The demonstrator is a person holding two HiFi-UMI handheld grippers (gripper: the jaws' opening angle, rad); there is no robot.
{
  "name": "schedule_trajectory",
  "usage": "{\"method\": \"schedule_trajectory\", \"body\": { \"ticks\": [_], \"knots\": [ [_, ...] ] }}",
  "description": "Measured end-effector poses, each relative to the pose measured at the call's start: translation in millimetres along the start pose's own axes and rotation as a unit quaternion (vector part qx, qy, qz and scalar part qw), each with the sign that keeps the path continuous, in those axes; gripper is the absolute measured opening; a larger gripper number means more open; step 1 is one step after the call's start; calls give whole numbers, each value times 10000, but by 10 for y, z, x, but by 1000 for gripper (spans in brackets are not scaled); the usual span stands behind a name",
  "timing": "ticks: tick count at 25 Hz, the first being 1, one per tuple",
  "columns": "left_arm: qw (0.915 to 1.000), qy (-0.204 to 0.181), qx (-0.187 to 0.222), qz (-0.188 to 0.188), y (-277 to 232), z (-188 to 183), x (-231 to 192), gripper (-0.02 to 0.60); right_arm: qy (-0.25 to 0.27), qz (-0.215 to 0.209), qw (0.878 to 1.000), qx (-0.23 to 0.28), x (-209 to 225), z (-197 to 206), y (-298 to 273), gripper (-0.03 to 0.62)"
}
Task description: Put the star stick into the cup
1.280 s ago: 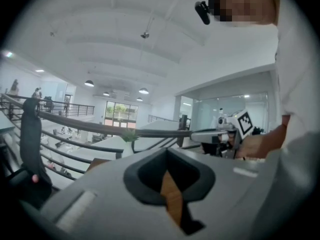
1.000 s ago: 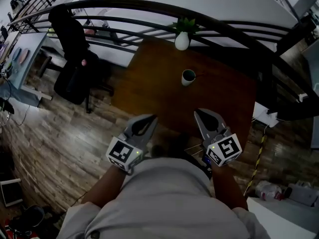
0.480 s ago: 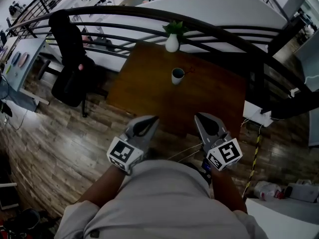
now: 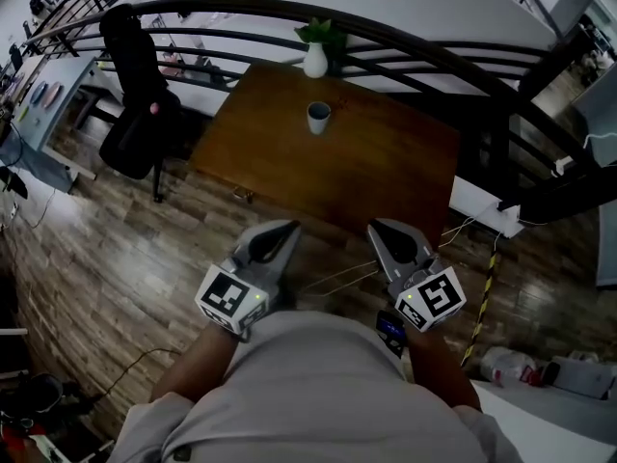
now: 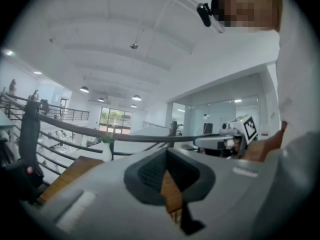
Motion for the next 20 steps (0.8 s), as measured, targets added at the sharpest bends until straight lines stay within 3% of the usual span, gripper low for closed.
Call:
{"method": "schedule_trajectory", "body": {
  "ticks": [4,12,20],
  "knots": [
    [9998,59,-11,-182,91,88,486,3,-79,-63,9999,-45,-83,104,539,5],
    [9996,54,-228,-150,227,380,1122,3,-286,-32,9995,-121,-283,272,1207,5],
    [9995,81,-194,-222,376,379,1324,3,-227,-80,9997,-45,-427,176,1364,5]
  ]
}}
Point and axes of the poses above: the fingertips, and each gripper's own axes: y backward along the fingers, x to its right, z out of its underside, the point moved 3 cm from there along y, backward along the fingers, and after that the axes turned 8 degrees about x, right-handed, at the moved point
